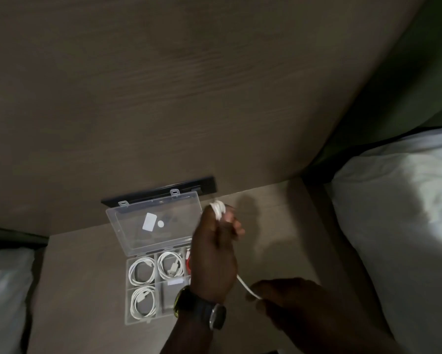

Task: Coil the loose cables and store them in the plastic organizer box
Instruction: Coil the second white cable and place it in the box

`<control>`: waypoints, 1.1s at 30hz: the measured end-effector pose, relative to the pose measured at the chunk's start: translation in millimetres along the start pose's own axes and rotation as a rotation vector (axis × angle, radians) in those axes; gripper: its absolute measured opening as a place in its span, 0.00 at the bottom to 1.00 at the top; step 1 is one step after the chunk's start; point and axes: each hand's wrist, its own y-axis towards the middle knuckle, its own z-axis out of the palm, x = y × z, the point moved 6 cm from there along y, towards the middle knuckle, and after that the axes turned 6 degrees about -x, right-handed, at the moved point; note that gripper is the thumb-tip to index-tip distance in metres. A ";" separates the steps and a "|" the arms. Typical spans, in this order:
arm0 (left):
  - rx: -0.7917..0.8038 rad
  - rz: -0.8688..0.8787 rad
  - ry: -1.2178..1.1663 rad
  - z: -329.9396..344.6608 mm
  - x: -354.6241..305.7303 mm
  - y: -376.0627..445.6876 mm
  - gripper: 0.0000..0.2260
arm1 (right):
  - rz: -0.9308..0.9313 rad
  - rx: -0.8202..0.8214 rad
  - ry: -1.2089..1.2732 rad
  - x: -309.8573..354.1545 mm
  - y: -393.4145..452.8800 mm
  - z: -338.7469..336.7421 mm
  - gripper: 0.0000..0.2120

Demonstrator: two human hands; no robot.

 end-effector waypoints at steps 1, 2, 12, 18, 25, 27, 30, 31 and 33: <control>0.125 0.075 0.130 7.9 0.8 -7.0 0.10 | -0.032 -0.044 -0.054 1.8 0.6 -12.6 0.14; 0.253 0.111 0.220 14.6 3.0 -15.1 0.11 | -0.060 -0.082 -0.060 2.4 3.7 -28.5 0.11; 0.532 -0.598 -0.444 23.5 -16.0 -47.6 0.25 | 0.138 -0.366 0.812 -32.5 48.7 -70.4 0.02; 0.378 -0.718 -0.843 12.5 -19.2 -40.1 0.17 | 0.399 -0.312 1.065 -0.5 29.0 -5.2 0.09; 0.211 -0.661 -0.589 -6.4 -10.9 -41.9 0.18 | 0.485 -0.191 1.349 12.9 22.3 5.2 0.13; 0.203 -0.635 -0.516 -7.9 -11.2 -41.5 0.19 | 0.503 -0.152 1.504 14.3 21.4 5.6 0.18; 0.167 -0.596 -0.477 -8.7 -11.4 -42.3 0.19 | 0.430 -0.103 1.429 20.5 24.0 1.0 0.15; 0.164 -0.584 -0.473 -9.4 -10.9 -42.5 0.19 | 0.424 -0.124 1.328 20.1 25.0 0.4 0.12; 0.159 -0.565 -0.457 -13.0 -10.1 -43.4 0.20 | 0.437 -0.180 1.105 16.5 26.1 -0.3 0.09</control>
